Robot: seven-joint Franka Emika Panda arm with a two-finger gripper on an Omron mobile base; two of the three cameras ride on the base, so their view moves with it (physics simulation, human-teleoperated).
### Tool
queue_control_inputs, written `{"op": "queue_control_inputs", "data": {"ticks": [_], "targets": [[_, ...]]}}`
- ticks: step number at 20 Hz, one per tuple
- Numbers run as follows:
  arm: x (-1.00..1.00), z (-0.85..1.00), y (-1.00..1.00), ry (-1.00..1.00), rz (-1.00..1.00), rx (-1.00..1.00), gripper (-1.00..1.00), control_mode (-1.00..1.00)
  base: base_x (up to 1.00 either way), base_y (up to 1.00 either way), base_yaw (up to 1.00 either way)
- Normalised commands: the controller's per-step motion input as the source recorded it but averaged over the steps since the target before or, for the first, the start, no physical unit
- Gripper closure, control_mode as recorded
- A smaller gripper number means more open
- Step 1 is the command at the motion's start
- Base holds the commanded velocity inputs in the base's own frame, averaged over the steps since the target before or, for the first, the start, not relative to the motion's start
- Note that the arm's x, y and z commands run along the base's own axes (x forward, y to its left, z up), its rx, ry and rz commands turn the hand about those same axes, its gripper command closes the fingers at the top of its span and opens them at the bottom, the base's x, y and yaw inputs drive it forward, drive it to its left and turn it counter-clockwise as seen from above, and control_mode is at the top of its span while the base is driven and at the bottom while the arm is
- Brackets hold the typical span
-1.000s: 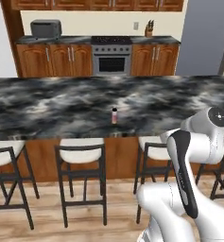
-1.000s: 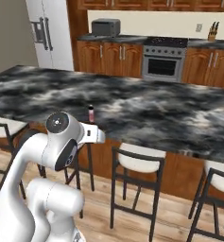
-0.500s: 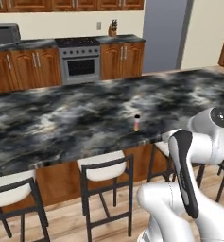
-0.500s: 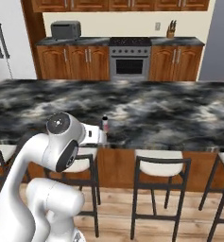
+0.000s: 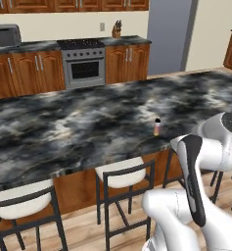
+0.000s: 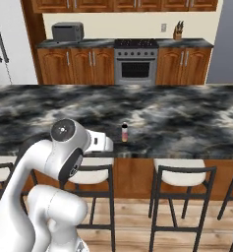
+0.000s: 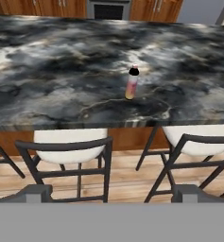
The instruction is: Place the large bottle from the dining counter next to the other large bottle outside the sink, and place the small bottle from the dining counter next to the other small bottle inside the sink.
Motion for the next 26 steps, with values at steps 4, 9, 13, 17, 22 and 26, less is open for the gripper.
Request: {"op": "queue_control_inputs", "data": {"ticks": [4,9,13,17,22,26], "targets": [[0.00,0.00,0.00,0.00,0.00,0.00,-1.00,1.00,0.05,-0.13,0.00],[0.00,0.00,0.00,0.00,0.00,0.00,-1.00,1.00,0.36,-0.40,0.00],[0.00,0.00,0.00,0.00,0.00,0.00,-1.00,1.00,0.64,-0.17,0.00],[0.00,0.00,0.00,0.00,0.00,0.00,-1.00,1.00,0.54,0.02,0.00],[0.00,0.00,0.00,0.00,0.00,0.00,-1.00,1.00,0.42,0.11,0.00],[0.00,0.00,0.00,0.00,0.00,0.00,-1.00,1.00,0.07,0.00,0.00]]}}
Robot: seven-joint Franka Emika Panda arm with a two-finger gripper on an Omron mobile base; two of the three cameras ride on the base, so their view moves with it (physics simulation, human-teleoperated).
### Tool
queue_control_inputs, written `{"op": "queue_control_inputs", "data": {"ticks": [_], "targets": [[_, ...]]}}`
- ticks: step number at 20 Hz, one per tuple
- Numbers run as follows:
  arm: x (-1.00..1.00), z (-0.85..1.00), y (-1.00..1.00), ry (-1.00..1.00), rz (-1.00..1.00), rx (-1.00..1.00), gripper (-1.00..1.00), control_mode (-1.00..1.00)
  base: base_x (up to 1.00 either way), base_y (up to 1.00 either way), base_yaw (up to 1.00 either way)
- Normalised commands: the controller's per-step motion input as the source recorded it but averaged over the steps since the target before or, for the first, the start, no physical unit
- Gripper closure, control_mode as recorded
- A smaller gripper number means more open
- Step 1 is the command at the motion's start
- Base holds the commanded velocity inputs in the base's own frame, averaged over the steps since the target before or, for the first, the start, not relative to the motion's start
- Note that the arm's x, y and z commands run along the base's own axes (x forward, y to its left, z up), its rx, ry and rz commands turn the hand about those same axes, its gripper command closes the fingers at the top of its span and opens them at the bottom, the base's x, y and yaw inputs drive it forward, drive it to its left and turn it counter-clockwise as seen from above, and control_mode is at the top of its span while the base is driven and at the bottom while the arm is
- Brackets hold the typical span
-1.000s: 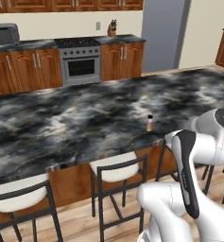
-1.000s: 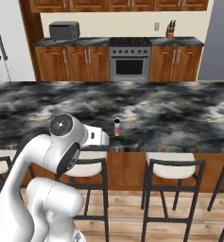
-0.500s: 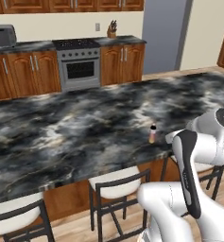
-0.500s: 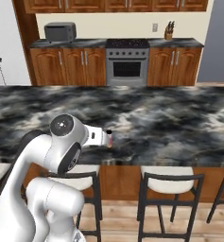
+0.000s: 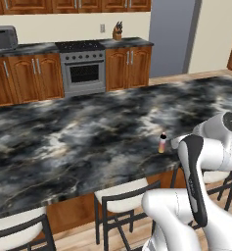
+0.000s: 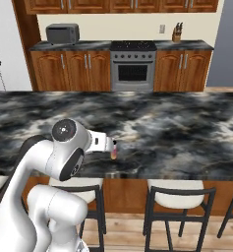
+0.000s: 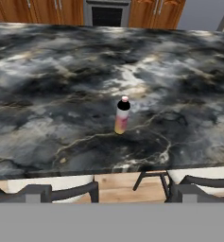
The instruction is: Place the large bottle from the dining counter next to the other large bottle outside the sink, and place the small bottle from the dining counter next to the other small bottle inside the sink.
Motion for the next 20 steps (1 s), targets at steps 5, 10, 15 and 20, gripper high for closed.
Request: {"op": "queue_control_inputs", "data": {"ticks": [5,10,15,20], "targets": [[0.00,0.00,0.00,0.00,0.00,0.00,-1.00,1.00,0.00,0.00,0.00],[0.00,0.00,0.00,0.00,0.00,0.00,-1.00,1.00,0.00,0.00,0.00],[0.00,0.00,0.00,0.00,0.00,0.00,-1.00,1.00,0.00,0.00,0.00],[0.00,-0.12,0.00,0.00,-0.04,0.00,-1.00,-1.00,0.01,0.00,0.00]]}}
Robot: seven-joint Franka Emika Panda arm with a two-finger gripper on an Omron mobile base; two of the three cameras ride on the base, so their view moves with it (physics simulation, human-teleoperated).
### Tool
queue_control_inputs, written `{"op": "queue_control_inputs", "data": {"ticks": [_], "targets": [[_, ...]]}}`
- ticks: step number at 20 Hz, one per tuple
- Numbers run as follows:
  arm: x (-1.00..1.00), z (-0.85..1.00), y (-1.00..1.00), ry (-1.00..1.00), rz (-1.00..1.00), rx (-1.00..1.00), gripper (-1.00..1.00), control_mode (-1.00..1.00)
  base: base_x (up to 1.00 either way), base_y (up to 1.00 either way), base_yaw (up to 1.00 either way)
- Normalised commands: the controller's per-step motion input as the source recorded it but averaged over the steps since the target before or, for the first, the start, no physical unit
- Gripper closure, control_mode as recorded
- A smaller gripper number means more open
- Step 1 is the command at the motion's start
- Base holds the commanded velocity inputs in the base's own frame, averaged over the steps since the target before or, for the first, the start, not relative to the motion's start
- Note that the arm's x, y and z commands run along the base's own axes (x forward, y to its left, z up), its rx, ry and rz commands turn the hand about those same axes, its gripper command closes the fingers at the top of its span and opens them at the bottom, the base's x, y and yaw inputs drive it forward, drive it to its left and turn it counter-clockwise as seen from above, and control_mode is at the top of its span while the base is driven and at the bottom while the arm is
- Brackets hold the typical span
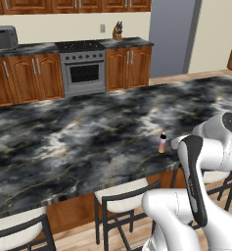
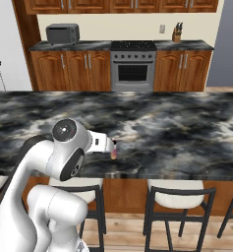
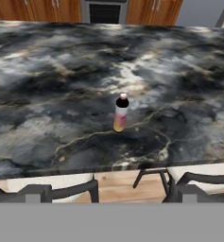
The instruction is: Place the large bottle from the dining counter next to the other large bottle outside the sink, and place the small bottle from the dining counter next to the other small bottle inside the sink.
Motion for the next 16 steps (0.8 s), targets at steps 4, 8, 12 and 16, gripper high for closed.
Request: {"op": "queue_control_inputs", "data": {"ticks": [4,8,12,16], "targets": [[0.00,-0.07,0.03,0.00,-0.14,0.00,-1.00,-1.00,0.00,0.00,0.00],[0.03,0.00,0.03,0.00,-0.13,0.00,-1.00,-1.00,0.00,0.00,0.00],[0.06,0.00,0.01,0.00,-0.01,0.01,-1.00,-1.00,0.00,0.00,0.00],[0.14,0.00,0.00,0.00,0.00,0.10,-1.00,-1.00,0.00,0.00,0.00]]}}
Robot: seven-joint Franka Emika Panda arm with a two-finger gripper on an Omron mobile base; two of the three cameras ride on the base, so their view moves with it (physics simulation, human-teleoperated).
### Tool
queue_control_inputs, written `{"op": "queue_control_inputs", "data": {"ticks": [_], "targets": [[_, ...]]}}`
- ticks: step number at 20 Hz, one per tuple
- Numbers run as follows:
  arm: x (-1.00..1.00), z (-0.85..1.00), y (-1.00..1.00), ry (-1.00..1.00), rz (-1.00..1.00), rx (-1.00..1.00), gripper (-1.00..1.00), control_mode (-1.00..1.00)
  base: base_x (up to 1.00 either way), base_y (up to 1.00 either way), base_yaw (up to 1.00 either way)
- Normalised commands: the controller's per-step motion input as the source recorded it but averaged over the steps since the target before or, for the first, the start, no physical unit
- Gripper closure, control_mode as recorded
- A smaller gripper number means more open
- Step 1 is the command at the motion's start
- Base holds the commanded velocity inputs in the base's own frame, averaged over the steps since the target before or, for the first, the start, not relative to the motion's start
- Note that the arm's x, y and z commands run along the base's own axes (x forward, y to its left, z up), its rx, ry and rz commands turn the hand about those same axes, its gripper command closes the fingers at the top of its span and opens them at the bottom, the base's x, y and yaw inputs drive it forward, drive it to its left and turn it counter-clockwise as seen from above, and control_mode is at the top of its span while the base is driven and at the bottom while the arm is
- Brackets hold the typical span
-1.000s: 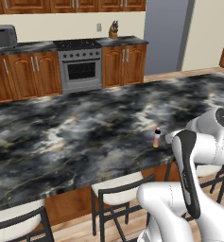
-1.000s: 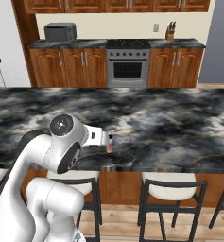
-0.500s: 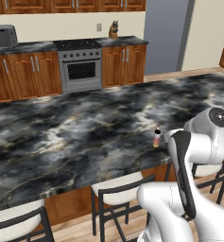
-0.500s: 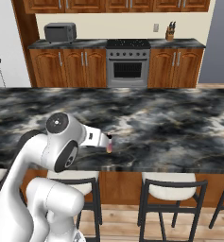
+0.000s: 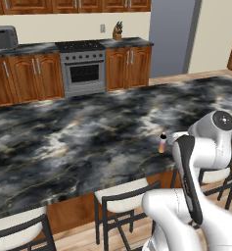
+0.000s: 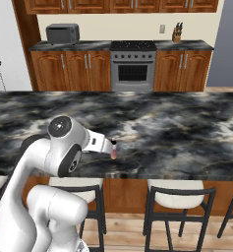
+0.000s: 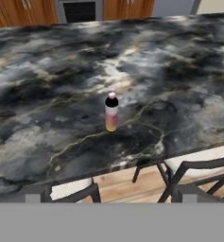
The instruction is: Place the large bottle from the dining counter next to the other large bottle outside the sink, and place the small bottle from the dining counter next to the other small bottle inside the sink.
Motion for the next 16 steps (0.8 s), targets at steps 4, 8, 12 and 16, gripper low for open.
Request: {"op": "queue_control_inputs", "data": {"ticks": [4,8,12,16], "targets": [[0.23,-0.06,0.04,0.01,0.01,0.18,-1.00,-1.00,0.00,0.00,0.00],[0.18,-0.31,0.26,0.09,0.00,0.06,-1.00,-1.00,0.00,0.00,0.00],[0.12,-0.24,0.30,0.10,0.00,-0.01,-1.00,-1.00,0.00,0.00,0.00],[0.11,-0.06,0.14,0.04,-0.03,-0.09,-1.00,-1.00,0.00,0.00,0.00]]}}
